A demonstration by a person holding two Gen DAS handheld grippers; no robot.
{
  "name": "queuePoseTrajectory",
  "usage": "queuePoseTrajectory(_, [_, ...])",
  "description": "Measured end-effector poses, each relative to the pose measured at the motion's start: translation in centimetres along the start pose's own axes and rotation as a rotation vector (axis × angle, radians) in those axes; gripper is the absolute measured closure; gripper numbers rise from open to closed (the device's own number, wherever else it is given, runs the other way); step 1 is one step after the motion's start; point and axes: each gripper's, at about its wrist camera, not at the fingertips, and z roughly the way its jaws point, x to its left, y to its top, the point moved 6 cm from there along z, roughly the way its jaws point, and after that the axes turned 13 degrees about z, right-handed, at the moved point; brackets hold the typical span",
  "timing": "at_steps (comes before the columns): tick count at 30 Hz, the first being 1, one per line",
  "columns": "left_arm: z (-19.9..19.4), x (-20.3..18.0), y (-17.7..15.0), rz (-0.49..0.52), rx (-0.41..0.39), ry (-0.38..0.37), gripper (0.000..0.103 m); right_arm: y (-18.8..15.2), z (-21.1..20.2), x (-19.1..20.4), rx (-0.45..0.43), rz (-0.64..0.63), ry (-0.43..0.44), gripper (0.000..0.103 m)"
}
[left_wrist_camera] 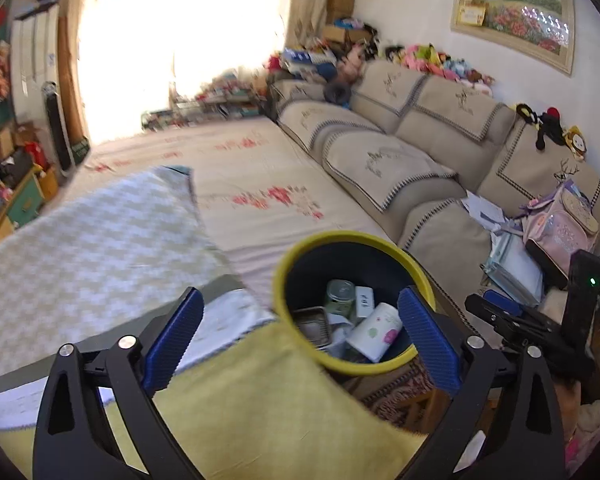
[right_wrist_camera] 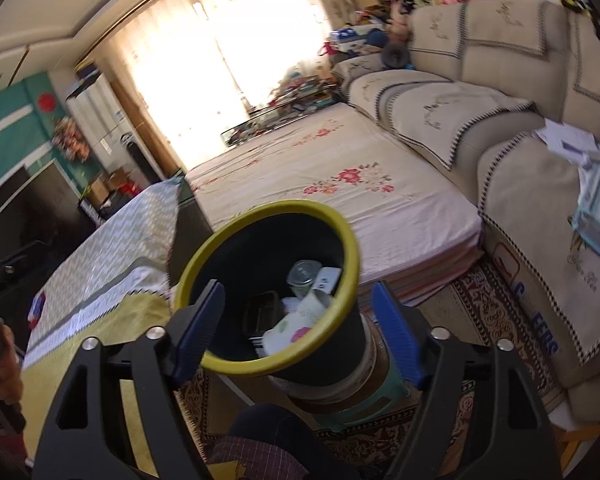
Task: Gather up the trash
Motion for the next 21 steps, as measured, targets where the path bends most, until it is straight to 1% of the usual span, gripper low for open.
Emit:
queuePoseTrajectory(2, [-3.8, 1.9, -1.4, -0.006, -0.044, 0.069, 0.005, -0.8, -0.4, 2.5, 0.01, -0.067, 0.019, 0.017])
queuePoseTrajectory(3, [-5.7, 2.9, -2.3, -0.015, -0.06, 0.109, 0.005, -1.3, -0.7, 3.9, 0.016, -0.1, 0.037, 0.009])
queuePoseTrajectory(4, [-7.6, 4.0, -3.1, -0.028, -0.072, 0.148, 0.005, -1.8, -1.1, 5.2, 0.022, -0.125, 0.054, 0.007])
queuePoseTrajectory(6, [-11.0, 6.0, -5.2, -0.067, -0.09, 0.216, 0.005, -2.5, -2.1, 7.3, 0.026, -0.16, 0.078, 0.007])
queuePoseTrajectory(9, [-16.0, 8.7, -8.6, -0.141, -0.096, 0.317, 0.005, -3.1, -4.3, 10.2, -0.007, -0.202, 0.097, 0.007])
queuePoseTrajectory(13, [-21.7, 10.8, -13.0, -0.2, -0.089, 0.435, 0.005, -3.9, -7.6, 13.3, -0.059, -0.27, 0.108, 0.007])
queuePoseTrajectory(15, [-24.2, 11.4, -14.9, -0.216, -0.084, 0.491, 0.005, -4.4, -8.9, 14.4, -0.071, -0.299, 0.11, 0.007])
queuePoseTrajectory(17, [-26.3, 11.7, -16.6, -0.233, -0.083, 0.513, 0.005, -4.9, -10.1, 15.4, -0.084, -0.326, 0.119, 0.007])
queuePoseTrajectory(21, [-29.2, 11.4, -19.1, -0.27, -0.083, 0.53, 0.005, -5.9, -11.9, 16.4, -0.099, -0.355, 0.136, 0.007])
